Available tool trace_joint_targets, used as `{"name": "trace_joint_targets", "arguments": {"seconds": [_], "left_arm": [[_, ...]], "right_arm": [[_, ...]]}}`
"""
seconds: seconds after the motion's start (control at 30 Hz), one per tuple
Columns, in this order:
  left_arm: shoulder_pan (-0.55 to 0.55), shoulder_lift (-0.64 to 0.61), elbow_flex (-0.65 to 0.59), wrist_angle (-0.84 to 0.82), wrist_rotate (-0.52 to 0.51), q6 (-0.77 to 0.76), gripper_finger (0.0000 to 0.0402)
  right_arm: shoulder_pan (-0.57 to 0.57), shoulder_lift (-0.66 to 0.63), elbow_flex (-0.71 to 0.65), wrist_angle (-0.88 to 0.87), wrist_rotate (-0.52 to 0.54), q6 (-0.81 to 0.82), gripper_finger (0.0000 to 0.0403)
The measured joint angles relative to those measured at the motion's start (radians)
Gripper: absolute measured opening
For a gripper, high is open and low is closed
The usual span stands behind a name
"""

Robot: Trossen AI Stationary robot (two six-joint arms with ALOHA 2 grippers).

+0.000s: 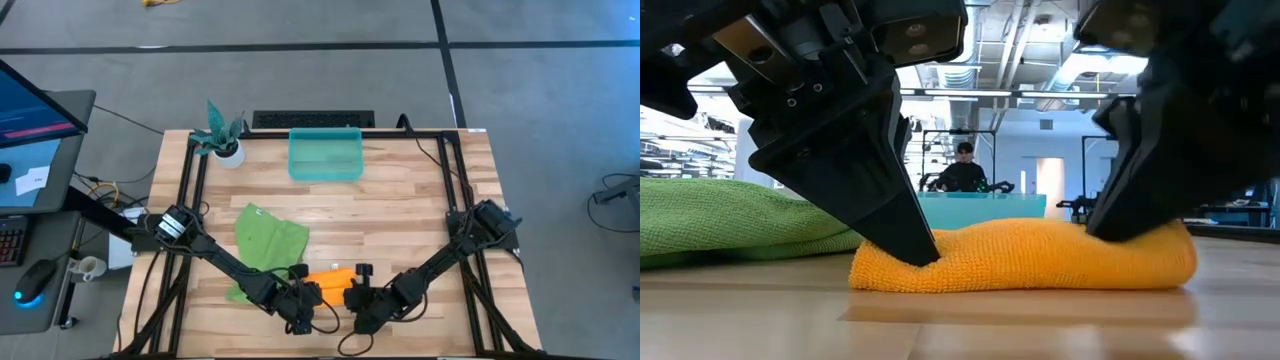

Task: Roll microfiber towels into tight, uniform cylinder then place into a basket
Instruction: Roll the orange microfiber cloth

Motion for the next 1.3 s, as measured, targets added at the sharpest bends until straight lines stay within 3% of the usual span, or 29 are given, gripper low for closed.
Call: {"name": "trace_joint_targets", "arguments": {"seconds": [0.23,0.53,0.7,0.87,1.03,1.3], "left_arm": [[-0.003,0.0,0.0,0.001,-0.006,-0.001,0.0071],[-0.049,-0.038,-0.002,-0.05,-0.119,0.027,0.0071],[-0.092,-0.097,-0.003,-0.068,-0.264,0.06,0.0071],[-0.14,-0.113,-0.002,0.124,-0.427,0.267,0.0071],[-0.111,-0.048,0.0,0.308,-0.296,0.388,0.0071],[-0.023,0.019,-0.001,0.254,-0.257,0.345,0.0071]], "right_arm": [[-0.024,0.035,0.004,-0.015,-0.049,0.031,0.0005],[-0.031,0.028,0.001,-0.016,-0.063,0.055,0.002],[-0.031,0.029,0.0,-0.012,-0.063,0.055,0.0011],[-0.035,0.029,-0.001,-0.011,-0.063,0.055,0.0012],[-0.036,0.029,-0.002,-0.01,-0.067,0.064,0.0015],[-0.036,0.029,-0.002,-0.01,-0.069,0.064,0.0012]]}}
